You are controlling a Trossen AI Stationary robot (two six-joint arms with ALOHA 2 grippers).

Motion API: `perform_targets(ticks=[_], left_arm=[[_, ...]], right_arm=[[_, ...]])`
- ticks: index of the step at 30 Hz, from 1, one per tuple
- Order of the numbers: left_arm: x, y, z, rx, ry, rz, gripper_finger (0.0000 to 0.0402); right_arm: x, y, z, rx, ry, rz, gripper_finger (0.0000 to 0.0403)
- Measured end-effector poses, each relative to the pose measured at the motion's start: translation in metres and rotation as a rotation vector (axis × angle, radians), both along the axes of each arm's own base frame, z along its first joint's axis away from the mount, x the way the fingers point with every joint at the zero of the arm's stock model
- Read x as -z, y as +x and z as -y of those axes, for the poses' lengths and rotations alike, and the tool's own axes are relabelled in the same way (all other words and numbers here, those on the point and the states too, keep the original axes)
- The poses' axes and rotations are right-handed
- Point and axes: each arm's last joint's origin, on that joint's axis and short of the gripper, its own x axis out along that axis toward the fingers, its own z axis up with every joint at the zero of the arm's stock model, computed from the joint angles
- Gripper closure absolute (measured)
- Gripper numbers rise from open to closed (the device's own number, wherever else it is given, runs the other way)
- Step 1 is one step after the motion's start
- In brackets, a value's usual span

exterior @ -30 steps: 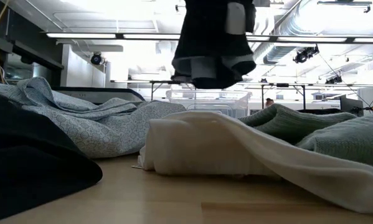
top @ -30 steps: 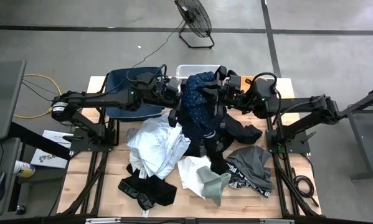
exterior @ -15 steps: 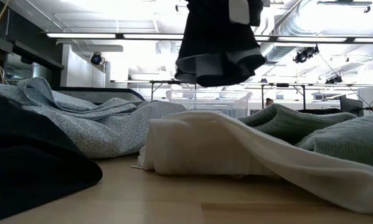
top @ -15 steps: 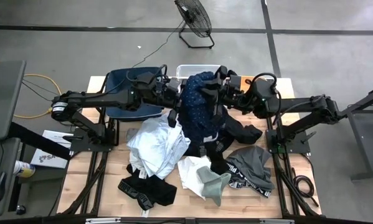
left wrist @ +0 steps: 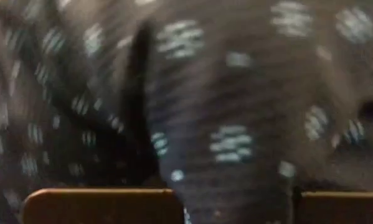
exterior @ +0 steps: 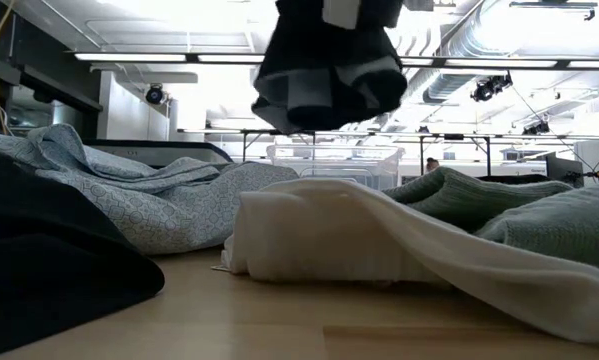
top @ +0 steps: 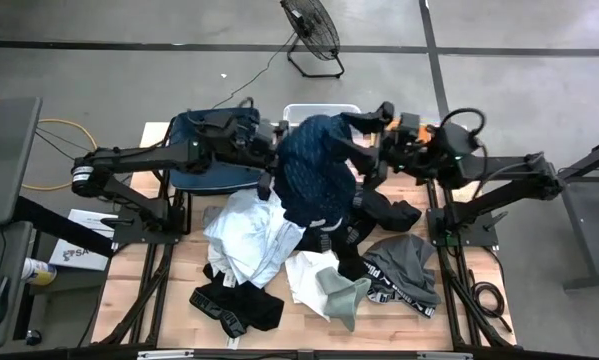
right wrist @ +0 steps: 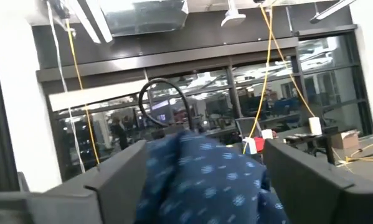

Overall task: Pick & Place Cloths
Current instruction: Put the blue plaid shirt into the blue bin

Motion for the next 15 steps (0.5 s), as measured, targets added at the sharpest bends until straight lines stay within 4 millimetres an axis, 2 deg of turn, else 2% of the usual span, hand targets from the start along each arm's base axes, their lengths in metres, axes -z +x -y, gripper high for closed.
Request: perform_targets(ticks=[5,10,15], left_arm=[[-0.012,-0.027,-0.013,-0.067,0.006,-0.004,0.0372],[-0.023,-0.058,-0.025,-0.163,0.049,-0.011,0.0372],[-0.032,-0.095,-0.032,-0.321,0.117,-0.034,0.0372]], right_arm=[[-0.007,-0.016,-0.005,-0.027,0.002,0.004,0.0056],[-0.009,-0.026,-0.011,-0.015,0.020,-0.018,0.0053],[-0.005,-0.026,-0.014,0.013,0.033,-0.066,0.0053]])
